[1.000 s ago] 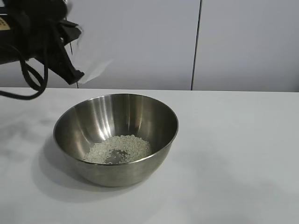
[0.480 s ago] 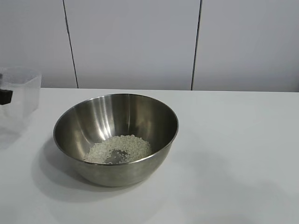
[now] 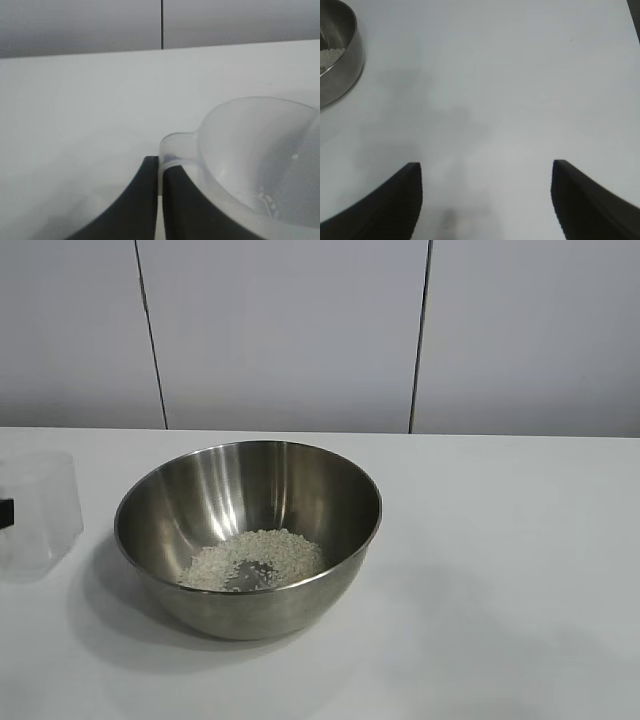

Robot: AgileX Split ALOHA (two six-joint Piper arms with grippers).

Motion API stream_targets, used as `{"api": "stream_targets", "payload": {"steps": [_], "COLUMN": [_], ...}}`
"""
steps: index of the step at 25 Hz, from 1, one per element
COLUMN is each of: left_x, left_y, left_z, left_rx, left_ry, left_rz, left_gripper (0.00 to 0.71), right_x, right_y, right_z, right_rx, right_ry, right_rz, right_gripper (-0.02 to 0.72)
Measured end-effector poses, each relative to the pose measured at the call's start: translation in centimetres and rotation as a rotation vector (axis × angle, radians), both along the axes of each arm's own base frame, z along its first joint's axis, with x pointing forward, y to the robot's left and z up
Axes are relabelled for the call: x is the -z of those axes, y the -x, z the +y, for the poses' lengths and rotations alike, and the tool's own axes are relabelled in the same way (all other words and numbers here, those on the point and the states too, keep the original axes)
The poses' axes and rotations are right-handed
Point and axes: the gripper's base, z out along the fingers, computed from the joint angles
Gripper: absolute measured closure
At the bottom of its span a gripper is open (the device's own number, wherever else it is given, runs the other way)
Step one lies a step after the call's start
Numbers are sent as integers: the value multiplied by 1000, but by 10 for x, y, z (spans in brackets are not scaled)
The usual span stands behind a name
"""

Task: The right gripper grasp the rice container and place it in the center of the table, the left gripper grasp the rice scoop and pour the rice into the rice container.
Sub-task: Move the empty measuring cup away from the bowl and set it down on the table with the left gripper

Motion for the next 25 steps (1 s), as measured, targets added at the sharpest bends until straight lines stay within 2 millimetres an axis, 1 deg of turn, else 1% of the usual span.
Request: {"api": "stream_targets", "payload": {"steps": [1, 2, 8, 10, 11, 15, 17, 20, 25], "left_x": [6, 7, 7, 7, 8, 10, 11, 13, 15], "left_y": [1, 1, 1, 1, 1, 3, 6, 11, 19], "left_z": [0, -1, -1, -1, -1, -2, -2, -2, -2], "left_rx": [0, 6, 11, 9, 11, 7, 5, 2, 2], "left_ry": [4, 9, 14, 18, 18, 40, 46, 47, 45], "left_rz": [21, 16, 9, 12, 14, 29, 41, 59, 84], "left_gripper": [698, 698, 693, 661, 630, 457, 405, 380, 374], "right_x": [0, 0, 0, 0, 0, 0, 0, 0, 0], "right_y": [0, 0, 0, 0, 0, 0, 0, 0, 0], "right_z": [0, 0, 0, 0, 0, 0, 0, 0, 0], "right_rx": [0, 0, 0, 0, 0, 0, 0, 0, 0], "right_ry": [0, 0, 0, 0, 0, 0, 0, 0, 0], "right_rz": [0, 0, 0, 0, 0, -2, -2, -2, -2], "right_gripper": [209, 209, 209, 209, 209, 209, 209, 209, 209]}}
